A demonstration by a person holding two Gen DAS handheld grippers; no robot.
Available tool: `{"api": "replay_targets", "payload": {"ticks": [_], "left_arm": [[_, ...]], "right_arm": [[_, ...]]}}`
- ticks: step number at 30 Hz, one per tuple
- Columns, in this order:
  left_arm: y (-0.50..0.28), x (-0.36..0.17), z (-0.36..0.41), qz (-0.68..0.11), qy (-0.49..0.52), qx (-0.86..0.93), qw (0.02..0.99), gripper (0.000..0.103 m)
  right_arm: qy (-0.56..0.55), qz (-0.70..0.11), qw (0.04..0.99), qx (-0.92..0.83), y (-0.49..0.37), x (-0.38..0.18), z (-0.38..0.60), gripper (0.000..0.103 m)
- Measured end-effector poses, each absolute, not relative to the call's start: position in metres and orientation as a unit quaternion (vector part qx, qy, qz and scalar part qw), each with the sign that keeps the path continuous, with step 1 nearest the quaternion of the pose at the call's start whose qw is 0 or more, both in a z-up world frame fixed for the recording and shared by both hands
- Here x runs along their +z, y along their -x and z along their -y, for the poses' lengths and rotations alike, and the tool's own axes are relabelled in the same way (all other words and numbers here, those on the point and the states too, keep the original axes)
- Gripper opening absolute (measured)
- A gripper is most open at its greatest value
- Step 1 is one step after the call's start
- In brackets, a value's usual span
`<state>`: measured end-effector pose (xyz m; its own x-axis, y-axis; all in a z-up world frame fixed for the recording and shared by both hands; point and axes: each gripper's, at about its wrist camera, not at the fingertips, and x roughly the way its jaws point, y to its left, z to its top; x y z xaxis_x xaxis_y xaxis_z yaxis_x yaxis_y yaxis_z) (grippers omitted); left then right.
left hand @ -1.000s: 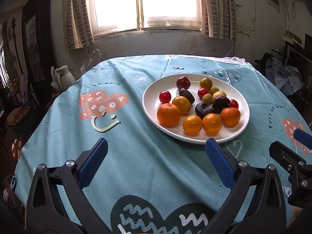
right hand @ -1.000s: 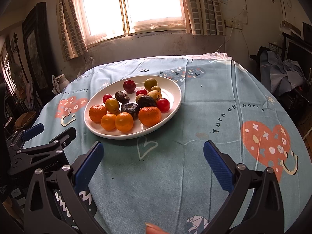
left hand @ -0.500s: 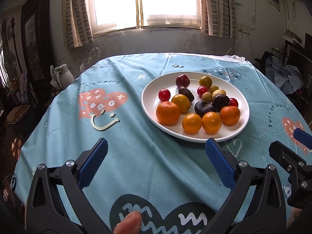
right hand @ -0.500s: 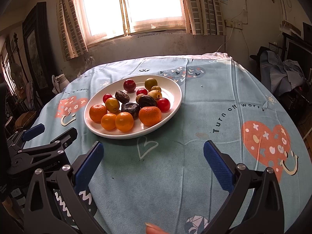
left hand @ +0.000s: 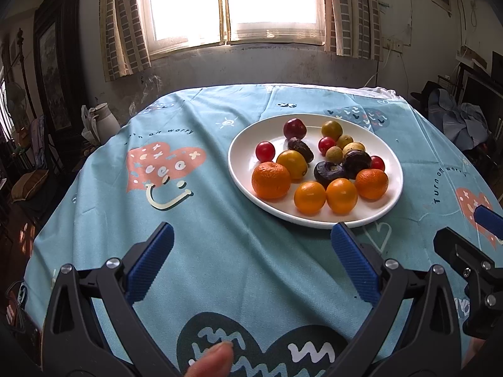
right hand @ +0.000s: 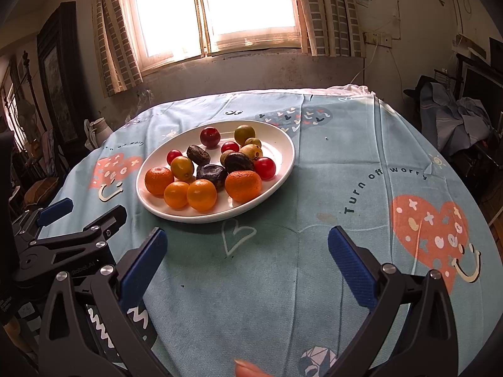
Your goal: Organize fruits
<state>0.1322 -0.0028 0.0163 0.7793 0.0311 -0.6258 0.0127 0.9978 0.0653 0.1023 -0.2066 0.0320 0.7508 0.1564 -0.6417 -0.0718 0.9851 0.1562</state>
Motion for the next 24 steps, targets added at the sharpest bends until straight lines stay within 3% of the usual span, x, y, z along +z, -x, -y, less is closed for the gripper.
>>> {"api": "replay_targets", "payload": {"ticks": [24], "left_arm": [[-0.1321, 0.014, 0.0049, -0.333, -0.035, 0.003, 0.942, 0.101]], "right_arm": [[-0.058, -0.349, 0.933, 0.062, -0.1013, 0.032, 0.2039, 0.102]]}}
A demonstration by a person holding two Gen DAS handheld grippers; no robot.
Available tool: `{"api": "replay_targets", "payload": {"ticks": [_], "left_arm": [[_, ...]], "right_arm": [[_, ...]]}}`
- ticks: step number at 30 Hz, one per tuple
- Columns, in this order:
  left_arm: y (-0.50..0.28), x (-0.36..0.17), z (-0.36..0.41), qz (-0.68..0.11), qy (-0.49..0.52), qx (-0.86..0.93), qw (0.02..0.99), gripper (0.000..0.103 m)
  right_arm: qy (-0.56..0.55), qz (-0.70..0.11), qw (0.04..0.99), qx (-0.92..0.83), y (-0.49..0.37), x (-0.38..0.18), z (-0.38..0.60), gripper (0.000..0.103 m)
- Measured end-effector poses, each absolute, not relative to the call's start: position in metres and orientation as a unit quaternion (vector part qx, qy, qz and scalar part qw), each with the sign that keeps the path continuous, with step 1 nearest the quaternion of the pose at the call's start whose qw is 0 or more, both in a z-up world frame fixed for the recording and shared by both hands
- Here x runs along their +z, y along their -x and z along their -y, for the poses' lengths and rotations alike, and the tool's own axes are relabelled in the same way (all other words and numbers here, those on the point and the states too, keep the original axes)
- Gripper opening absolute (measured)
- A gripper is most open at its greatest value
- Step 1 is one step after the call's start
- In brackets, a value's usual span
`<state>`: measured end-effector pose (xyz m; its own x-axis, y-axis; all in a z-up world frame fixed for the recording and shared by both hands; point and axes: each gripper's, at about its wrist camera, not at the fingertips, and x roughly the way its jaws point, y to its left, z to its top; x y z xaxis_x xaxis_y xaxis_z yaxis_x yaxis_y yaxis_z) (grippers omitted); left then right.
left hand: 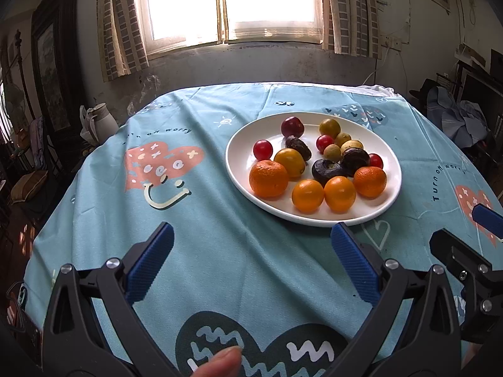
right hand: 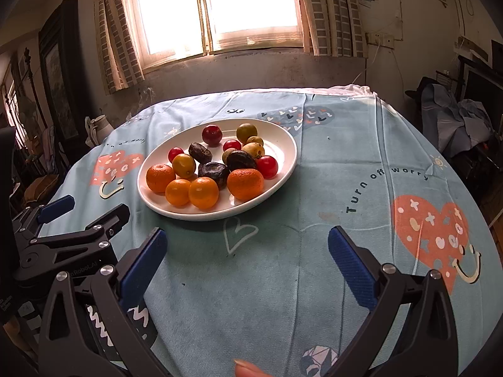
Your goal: Organize fruits
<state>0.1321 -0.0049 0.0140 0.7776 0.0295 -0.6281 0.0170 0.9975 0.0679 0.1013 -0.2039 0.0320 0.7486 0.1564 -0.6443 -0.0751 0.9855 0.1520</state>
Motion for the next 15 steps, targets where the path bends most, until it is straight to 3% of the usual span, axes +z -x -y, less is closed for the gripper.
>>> {"api": "replay_targets", "payload": {"ticks": [15], "left_arm": [[-0.1265, 0.0115, 0.0073, -0.321, -0.034, 0.006, 0.946, 0.101]], "right_arm": [[-0.054, -0.352, 0.933, 0.062, -0.0993, 0.0304, 0.2001, 0.102]]}}
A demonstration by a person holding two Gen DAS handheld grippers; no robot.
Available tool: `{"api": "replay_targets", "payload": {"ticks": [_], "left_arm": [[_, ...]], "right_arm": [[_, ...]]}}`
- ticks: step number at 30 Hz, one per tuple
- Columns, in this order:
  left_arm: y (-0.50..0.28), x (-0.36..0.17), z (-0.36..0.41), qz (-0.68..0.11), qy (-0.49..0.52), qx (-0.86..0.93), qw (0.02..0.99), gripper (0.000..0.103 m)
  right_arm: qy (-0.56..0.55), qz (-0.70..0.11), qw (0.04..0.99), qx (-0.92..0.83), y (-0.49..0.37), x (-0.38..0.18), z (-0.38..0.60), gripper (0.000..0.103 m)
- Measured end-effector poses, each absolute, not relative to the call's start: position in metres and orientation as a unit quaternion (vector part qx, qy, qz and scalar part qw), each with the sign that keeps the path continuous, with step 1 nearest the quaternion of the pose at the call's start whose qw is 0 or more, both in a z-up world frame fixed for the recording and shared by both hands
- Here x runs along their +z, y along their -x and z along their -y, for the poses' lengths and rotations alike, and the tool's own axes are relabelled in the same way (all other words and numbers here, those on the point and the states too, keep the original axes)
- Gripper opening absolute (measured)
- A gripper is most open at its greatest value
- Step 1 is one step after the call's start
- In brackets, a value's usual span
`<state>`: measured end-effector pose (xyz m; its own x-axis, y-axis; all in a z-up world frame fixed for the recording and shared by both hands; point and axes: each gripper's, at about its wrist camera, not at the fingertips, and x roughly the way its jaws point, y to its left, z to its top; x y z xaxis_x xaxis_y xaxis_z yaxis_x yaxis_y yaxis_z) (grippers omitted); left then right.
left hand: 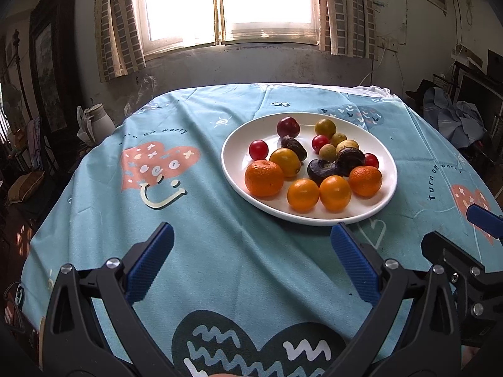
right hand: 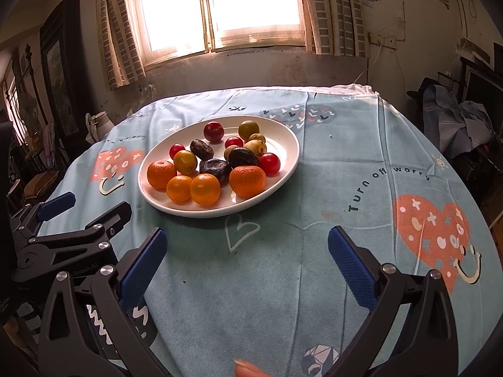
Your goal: Organize fruits
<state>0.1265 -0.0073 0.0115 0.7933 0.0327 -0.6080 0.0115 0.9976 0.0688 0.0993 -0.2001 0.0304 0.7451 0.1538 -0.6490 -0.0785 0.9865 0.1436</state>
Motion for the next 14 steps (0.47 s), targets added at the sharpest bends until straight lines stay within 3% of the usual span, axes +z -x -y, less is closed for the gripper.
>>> {"api": "replay_targets", "payload": {"ticks": [14], "left_arm": [[-0.1268, 0.0185, 0.0035, -0.316, -0.038, 0.014, 0.948, 0.101]], "right_arm": [[-0.052, -0.352, 0.932, 0.062, -0.0995, 0.0301, 0.1989, 0.102]]}}
